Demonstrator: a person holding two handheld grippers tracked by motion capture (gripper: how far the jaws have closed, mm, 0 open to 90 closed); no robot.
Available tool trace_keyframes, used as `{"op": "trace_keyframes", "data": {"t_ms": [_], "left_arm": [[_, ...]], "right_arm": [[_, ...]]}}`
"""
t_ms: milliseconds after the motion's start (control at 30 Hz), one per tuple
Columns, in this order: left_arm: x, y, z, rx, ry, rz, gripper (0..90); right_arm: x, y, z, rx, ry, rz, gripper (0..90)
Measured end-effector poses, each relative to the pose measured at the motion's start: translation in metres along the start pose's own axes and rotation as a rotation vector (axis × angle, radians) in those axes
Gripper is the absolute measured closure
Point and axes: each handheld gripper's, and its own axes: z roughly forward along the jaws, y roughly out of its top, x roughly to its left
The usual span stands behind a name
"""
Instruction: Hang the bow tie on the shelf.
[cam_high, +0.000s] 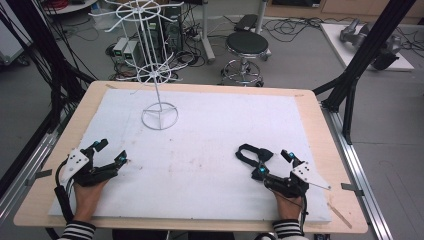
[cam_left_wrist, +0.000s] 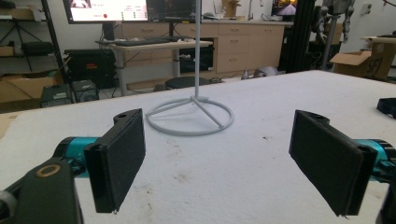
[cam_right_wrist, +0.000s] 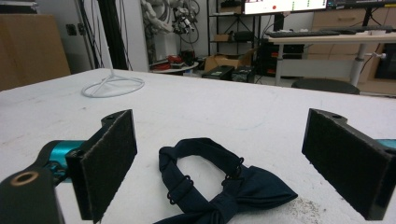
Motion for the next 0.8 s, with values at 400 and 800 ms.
{"op": "trace_keyframes", "data": {"t_ms": [400, 800], "left_arm": [[-0.0002, 0.0003, 0.0003, 0.007, -0.002, 0.008, 19.0], [-0.0006, 0.0003, 0.0005, 0.007, 0.003, 0.007, 19.2]], "right_arm": [[0.0019, -0.0002, -0.0009, 0.002, -0.005, 0.002, 9.0], [0.0006, 0.0018, 0.0017, 0.030, 0.016, -0.001, 9.1]]}}
